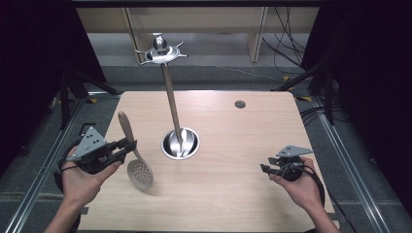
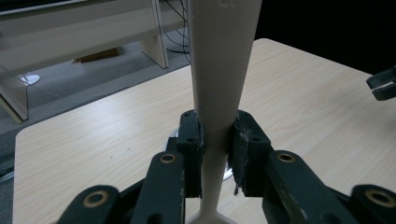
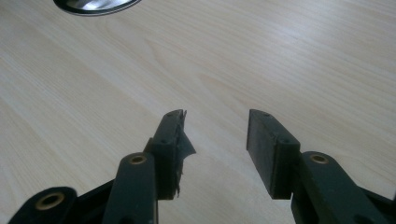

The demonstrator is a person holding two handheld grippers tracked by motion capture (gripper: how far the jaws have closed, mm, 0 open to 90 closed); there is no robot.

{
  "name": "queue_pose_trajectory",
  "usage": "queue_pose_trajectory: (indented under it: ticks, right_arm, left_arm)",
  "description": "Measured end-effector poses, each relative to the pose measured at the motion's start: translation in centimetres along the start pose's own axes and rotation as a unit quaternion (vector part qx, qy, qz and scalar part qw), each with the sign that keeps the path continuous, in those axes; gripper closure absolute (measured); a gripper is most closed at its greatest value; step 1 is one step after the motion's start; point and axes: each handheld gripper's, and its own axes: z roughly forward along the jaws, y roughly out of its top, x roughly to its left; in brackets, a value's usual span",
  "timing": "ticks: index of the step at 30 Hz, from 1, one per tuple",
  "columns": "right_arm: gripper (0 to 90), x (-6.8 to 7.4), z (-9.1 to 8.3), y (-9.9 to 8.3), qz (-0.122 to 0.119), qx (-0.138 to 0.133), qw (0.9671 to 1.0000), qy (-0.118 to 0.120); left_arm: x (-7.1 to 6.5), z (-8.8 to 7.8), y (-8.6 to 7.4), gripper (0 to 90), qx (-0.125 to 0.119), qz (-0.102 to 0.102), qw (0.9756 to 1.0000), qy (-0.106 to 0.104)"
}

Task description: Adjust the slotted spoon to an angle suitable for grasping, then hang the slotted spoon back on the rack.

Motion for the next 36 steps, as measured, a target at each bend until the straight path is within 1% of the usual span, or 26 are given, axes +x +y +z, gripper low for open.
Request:
queue_pose_trajectory:
  ticks: [1,2,3,4,5,7,9,11,12,13,14,15,17,18,20,22,23,24,26,27,28,30,32,34,35,36]
  right_arm:
    - [57.0,0.0,-0.1,0.0,0.005,0.003,1.0000,0.000]
    - [57.0,-0.1,0.0,-0.1,-0.005,-0.003,1.0000,-0.003]
    - [57.0,0.1,0.0,-0.1,0.010,-0.004,0.9999,-0.002]
    - [57.0,0.1,-0.1,-0.1,0.012,-0.001,0.9999,0.000]
    - [57.0,-0.1,-0.2,-0.1,-0.001,-0.001,1.0000,-0.003]
    - [57.1,0.0,-0.3,-0.1,0.002,-0.003,1.0000,-0.003]
    - [57.0,-0.2,-0.3,0.0,-0.010,-0.008,0.9999,-0.005]
    - [57.0,0.1,-0.4,0.2,0.004,-0.001,1.0000,-0.003]
    - [57.0,0.0,-0.2,0.3,-0.012,-0.011,0.9998,-0.007]
    - [57.0,0.2,-0.3,0.4,-0.002,-0.009,1.0000,-0.004]
    - [57.0,0.3,-0.3,0.5,-0.004,-0.008,1.0000,-0.003]
    - [57.0,0.2,-0.1,0.5,-0.014,-0.010,0.9998,-0.003]
    - [57.0,0.5,0.0,0.5,-0.006,-0.010,0.9999,-0.001]
    - [57.0,0.4,0.0,0.5,-0.017,-0.008,0.9998,-0.001]
    - [57.0,0.4,0.0,0.5,-0.014,-0.014,0.9998,-0.001]
    - [57.1,0.1,-0.1,0.5,-0.015,-0.010,0.9998,-0.004]
    - [57.1,0.2,-0.1,0.5,-0.005,-0.012,0.9999,-0.002]
    - [57.1,0.0,-0.1,0.4,-0.012,-0.016,0.9998,-0.004]
    - [57.1,-0.2,-0.1,0.4,-0.018,-0.011,0.9998,0.000]
    - [57.1,-0.1,-0.2,0.5,0.001,-0.007,1.0000,-0.001]
    - [57.2,-0.3,-0.2,0.4,-0.016,-0.011,0.9998,-0.005]
    - [57.1,-0.5,-0.2,0.4,-0.013,-0.016,0.9998,-0.003]
    - [57.2,-0.4,-0.3,0.4,-0.004,-0.011,0.9999,-0.002]
    - [57.2,-0.6,-0.3,0.2,-0.012,-0.015,0.9998,-0.005]
    - [57.2,-0.5,-0.4,0.2,-0.002,-0.013,0.9999,-0.003]
    - [57.2,-0.6,-0.4,0.1,-0.009,-0.012,0.9999,-0.006]
  left_arm:
    - [0.0,0.0,0.0,74.4,0.000,0.000,1.0000,0.000]
    - [0.0,0.0,0.2,74.4,-0.004,-0.003,1.0000,0.005]
    - [0.0,0.0,0.4,74.3,-0.007,-0.006,0.9999,0.006]
    - [0.0,0.0,0.5,74.3,-0.012,-0.010,0.9998,0.009]
    - [0.0,0.0,0.6,74.3,-0.013,-0.014,0.9997,0.013]
    - [0.1,0.1,0.8,74.3,-0.022,-0.020,0.9994,0.017]
    - [0.2,0.1,0.9,74.3,-0.026,-0.027,0.9991,0.021]
    - [0.2,0.1,1.0,74.3,-0.028,-0.030,0.9988,0.026]
    - [0.2,0.0,1.1,74.3,-0.029,-0.029,0.9988,0.026]
    - [0.1,0.0,1.2,74.3,-0.032,-0.030,0.9987,0.026]
    - [0.1,0.0,1.3,74.3,-0.031,-0.028,0.9987,0.028]
    - [0.1,0.0,1.3,74.3,-0.033,-0.029,0.9987,0.027]
    - [0.2,0.0,1.5,74.3,-0.034,-0.032,0.9986,0.026]
    - [0.3,0.0,1.5,74.3,-0.035,-0.033,0.9985,0.026]
    - [0.4,0.1,1.6,74.3,-0.034,-0.033,0.9985,0.026]
    - [0.4,0.2,1.6,74.3,-0.032,-0.033,0.9986,0.027]
    - [0.4,0.2,1.7,74.3,-0.032,-0.034,0.9985,0.028]
    - [0.4,0.2,1.7,74.2,-0.033,-0.034,0.9985,0.027]
    - [0.3,0.3,1.9,74.2,-0.037,-0.035,0.9984,0.025]
    - [0.3,0.4,1.9,74.2,-0.037,-0.037,0.9983,0.026]
    - [0.3,0.5,2.0,74.2,-0.036,-0.037,0.9983,0.026]
    - [0.3,0.8,2.0,74.3,-0.037,-0.040,0.9982,0.025]
    - [0.3,1.0,2.1,74.3,-0.034,-0.041,0.9983,0.026]
    - [0.3,1.1,2.0,74.2,-0.031,-0.041,0.9983,0.029]
    - [0.3,1.2,2.0,74.2,-0.031,-0.042,0.9982,0.030]
    - [0.3,1.2,2.0,74.2,-0.031,-0.042,0.9981,0.032]
